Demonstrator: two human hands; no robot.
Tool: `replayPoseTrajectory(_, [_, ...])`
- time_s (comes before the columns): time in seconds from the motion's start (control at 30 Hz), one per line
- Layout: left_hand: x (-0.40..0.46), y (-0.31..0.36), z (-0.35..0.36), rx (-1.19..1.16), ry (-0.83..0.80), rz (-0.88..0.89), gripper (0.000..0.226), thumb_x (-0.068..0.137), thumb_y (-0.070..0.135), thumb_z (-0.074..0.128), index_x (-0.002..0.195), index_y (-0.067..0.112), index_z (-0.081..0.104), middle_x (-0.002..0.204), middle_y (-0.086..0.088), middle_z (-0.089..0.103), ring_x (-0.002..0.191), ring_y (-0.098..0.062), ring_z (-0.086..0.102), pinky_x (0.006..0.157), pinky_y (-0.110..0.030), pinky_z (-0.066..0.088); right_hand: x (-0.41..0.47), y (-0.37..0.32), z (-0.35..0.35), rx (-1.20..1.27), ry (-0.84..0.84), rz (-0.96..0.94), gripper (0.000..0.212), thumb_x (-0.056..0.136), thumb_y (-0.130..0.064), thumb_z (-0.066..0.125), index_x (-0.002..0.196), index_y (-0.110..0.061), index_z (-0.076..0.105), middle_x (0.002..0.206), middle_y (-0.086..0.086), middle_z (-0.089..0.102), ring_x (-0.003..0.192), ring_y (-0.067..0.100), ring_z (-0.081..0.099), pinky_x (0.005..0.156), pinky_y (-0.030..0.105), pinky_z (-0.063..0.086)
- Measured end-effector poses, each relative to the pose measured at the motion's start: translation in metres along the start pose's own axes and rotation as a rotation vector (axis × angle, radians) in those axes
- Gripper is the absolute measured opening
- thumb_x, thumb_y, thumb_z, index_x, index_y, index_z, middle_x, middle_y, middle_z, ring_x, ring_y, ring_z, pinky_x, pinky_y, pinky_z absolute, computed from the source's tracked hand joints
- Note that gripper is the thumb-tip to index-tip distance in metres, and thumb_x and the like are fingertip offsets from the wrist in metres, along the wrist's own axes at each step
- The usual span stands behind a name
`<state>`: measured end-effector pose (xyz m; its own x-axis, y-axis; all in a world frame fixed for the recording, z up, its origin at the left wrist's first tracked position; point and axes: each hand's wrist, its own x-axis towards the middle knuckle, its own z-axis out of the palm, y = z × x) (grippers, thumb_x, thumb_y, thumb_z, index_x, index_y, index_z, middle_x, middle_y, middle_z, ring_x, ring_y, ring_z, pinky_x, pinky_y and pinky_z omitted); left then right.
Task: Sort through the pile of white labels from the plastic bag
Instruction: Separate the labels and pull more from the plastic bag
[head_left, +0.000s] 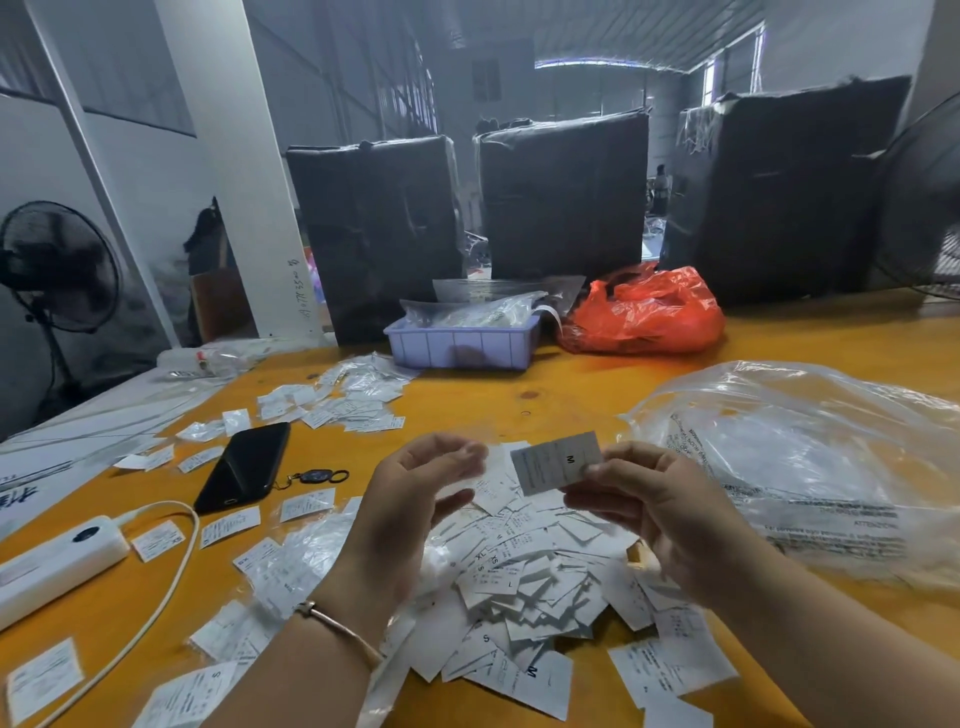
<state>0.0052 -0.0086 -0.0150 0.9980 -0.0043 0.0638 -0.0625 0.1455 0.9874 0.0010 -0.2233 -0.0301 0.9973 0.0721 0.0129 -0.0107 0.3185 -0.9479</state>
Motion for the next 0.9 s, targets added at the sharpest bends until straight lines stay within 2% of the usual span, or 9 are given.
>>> replayPoseTrajectory(0.1, [-0.001, 0.0, 0.0, -0.08, -0.138, -0.038, 0.012, 0.07, 0.021, 0.072, 0.08, 0.015, 0.075, 0.113, -0.006, 0.073, 0.108, -0.017, 0.068, 0.082, -0.031, 0.053, -0.005, -0.001, -0.001, -0.146, -0.005, -0.093, 0.028, 0.073, 0.004, 0.071, 0.098, -0.005, 0.061, 0.08, 0.022, 0.073, 0.075, 0.032, 0.073, 0.071, 0.027, 0.058])
replayPoseTrajectory(0.2, [-0.004, -0.001, 0.007, -0.028, -0.232, -0.057, 0.017, 0.066, 0.02, 0.076, 0.081, 0.012, 0.08, 0.115, -0.005, 0.073, 0.109, -0.017, 0.068, 0.09, -0.036, 0.054, -0.013, 0.001, 0.0, -0.277, -0.056, -0.224, 0.047, 0.079, 0.001, 0.07, 0.115, -0.028, 0.061, 0.075, 0.018, 0.073, 0.073, 0.027, 0.073, 0.064, 0.015, 0.054])
replayPoseTrajectory(0.37, [-0.009, -0.004, 0.014, 0.057, -0.272, -0.016, 0.023, 0.063, 0.022, 0.081, 0.083, 0.01, 0.08, 0.117, -0.001, 0.072, 0.111, -0.02, 0.067, 0.097, -0.043, 0.05, -0.018, 0.003, 0.009, -0.378, -0.142, -0.328, 0.025, 0.087, 0.003, 0.057, 0.085, -0.012, 0.078, 0.075, 0.009, 0.073, 0.071, 0.019, 0.068, 0.069, 0.019, 0.054])
replayPoseTrajectory(0.43, [-0.01, -0.004, 0.014, 0.094, -0.268, 0.004, 0.03, 0.06, 0.026, 0.083, 0.085, 0.01, 0.08, 0.117, 0.001, 0.072, 0.112, -0.019, 0.067, 0.101, -0.044, 0.048, -0.021, 0.001, 0.012, -0.388, -0.214, -0.292, 0.019, 0.084, -0.016, 0.059, 0.083, -0.012, 0.078, 0.078, 0.007, 0.074, 0.077, 0.018, 0.068, 0.071, 0.015, 0.051])
replayPoseTrajectory(0.53, [-0.011, -0.004, 0.017, 0.126, -0.278, 0.016, 0.036, 0.059, 0.026, 0.083, 0.088, 0.005, 0.079, 0.113, -0.006, 0.073, 0.106, -0.025, 0.069, 0.099, -0.045, 0.052, -0.023, 0.001, 0.013, -0.404, -0.287, -0.283, 0.032, 0.081, -0.04, 0.066, 0.08, -0.01, 0.076, 0.079, 0.01, 0.073, 0.077, 0.021, 0.068, 0.072, 0.017, 0.05])
replayPoseTrajectory(0.67, [-0.014, -0.002, 0.018, 0.165, -0.293, 0.008, 0.025, 0.066, 0.019, 0.084, 0.084, 0.005, 0.075, 0.108, -0.016, 0.072, 0.102, -0.033, 0.069, 0.093, -0.043, 0.054, -0.021, 0.002, 0.013, -0.44, -0.227, -0.349, 0.027, 0.074, -0.041, 0.072, 0.082, -0.016, 0.078, 0.078, 0.008, 0.074, 0.078, 0.023, 0.07, 0.075, 0.03, 0.055])
replayPoseTrajectory(0.73, [-0.013, -0.002, 0.017, 0.171, -0.277, -0.024, 0.023, 0.068, 0.017, 0.085, 0.085, 0.005, 0.074, 0.11, -0.014, 0.073, 0.101, -0.03, 0.069, 0.09, -0.039, 0.054, -0.021, -0.001, 0.011, -0.411, -0.192, -0.351, 0.026, 0.069, -0.044, 0.073, 0.082, -0.023, 0.078, 0.082, 0.003, 0.075, 0.08, 0.018, 0.072, 0.074, 0.026, 0.057])
replayPoseTrajectory(0.8, [-0.013, -0.001, 0.016, 0.176, -0.252, -0.027, 0.017, 0.068, 0.021, 0.077, 0.081, 0.01, 0.077, 0.109, -0.006, 0.074, 0.103, -0.022, 0.069, 0.091, -0.036, 0.053, -0.021, -0.003, 0.008, -0.396, -0.134, -0.36, 0.023, 0.062, -0.037, 0.08, 0.079, -0.022, 0.078, 0.083, -0.001, 0.076, 0.079, 0.013, 0.072, 0.068, 0.017, 0.054])
replayPoseTrajectory(0.9, [-0.013, 0.001, 0.015, 0.196, -0.201, -0.019, 0.019, 0.061, 0.021, 0.086, 0.079, 0.015, 0.081, 0.097, 0.0, 0.077, 0.091, -0.01, 0.07, 0.084, -0.03, 0.048, -0.018, -0.002, 0.003, -0.395, -0.039, -0.343, 0.014, 0.064, -0.011, 0.085, 0.072, -0.015, 0.074, 0.076, 0.002, 0.074, 0.073, 0.013, 0.071, 0.062, 0.016, 0.052])
